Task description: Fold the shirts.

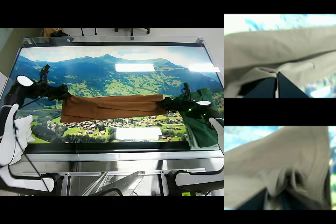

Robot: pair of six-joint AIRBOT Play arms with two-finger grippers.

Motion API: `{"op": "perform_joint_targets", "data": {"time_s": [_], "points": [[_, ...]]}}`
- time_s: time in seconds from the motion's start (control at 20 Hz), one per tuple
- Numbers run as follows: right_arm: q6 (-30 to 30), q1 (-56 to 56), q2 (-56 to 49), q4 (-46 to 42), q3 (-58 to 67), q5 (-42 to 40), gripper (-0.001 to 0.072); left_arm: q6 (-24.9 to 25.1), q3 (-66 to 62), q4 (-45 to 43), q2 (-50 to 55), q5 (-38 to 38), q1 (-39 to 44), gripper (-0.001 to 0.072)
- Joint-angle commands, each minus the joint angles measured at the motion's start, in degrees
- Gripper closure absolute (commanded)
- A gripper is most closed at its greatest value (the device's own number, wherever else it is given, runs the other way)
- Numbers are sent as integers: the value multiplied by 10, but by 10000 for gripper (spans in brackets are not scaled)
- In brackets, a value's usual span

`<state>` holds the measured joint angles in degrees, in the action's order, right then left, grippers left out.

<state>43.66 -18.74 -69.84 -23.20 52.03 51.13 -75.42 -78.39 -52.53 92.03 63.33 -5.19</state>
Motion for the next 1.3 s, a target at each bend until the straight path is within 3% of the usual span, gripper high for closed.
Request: {"op": "perform_joint_targets", "data": {"time_s": [0.0, 0.05, 0.1, 0.15, 0.2, 0.25, 0.8, 0.85, 0.9, 1.0, 1.05, 1.15, 1.2, 1.25], "points": [[-32, 0, -30, 19, 33, -1, 325, -1, -84, 0, 93, 19, -1, 236], [-32, -11, -24, 6, 52, 16, 325, -13, -110, 0, 109, 43, -7, 12], [-29, -25, -18, -16, 73, 26, 322, -23, -135, 1, 122, 70, -11, 10], [-9, -37, -17, -41, 89, 27, 256, -27, -154, 0, 130, 93, -17, 10], [15, -50, -20, -62, 100, 27, 111, -34, -171, 1, 134, 119, -21, 10], [28, -58, -25, -69, 103, 28, 91, -36, -181, 1, 134, 135, -24, 11], [31, -7, -110, -66, 103, 56, 97, -47, -190, 2, 116, 157, 47, 11], [33, -1, -113, -66, 103, 59, 198, -47, -190, 2, 116, 156, 56, 11], [33, 3, -112, -66, 103, 64, 382, -46, -190, 1, 116, 156, 67, 11], [33, 2, -107, -66, 104, 81, 625, -47, -190, 1, 116, 156, 87, 11], [33, 2, -102, -66, 107, 91, 689, -46, -190, 1, 116, 154, 99, 12], [33, 2, -78, -66, 113, 98, 690, -47, -189, 1, 117, 138, 123, 25], [33, 3, -59, -66, 118, 101, 690, -48, -189, 2, 117, 125, 137, 240], [36, 3, -39, -64, 126, 109, 690, -48, -186, 1, 117, 108, 156, 571]]}}
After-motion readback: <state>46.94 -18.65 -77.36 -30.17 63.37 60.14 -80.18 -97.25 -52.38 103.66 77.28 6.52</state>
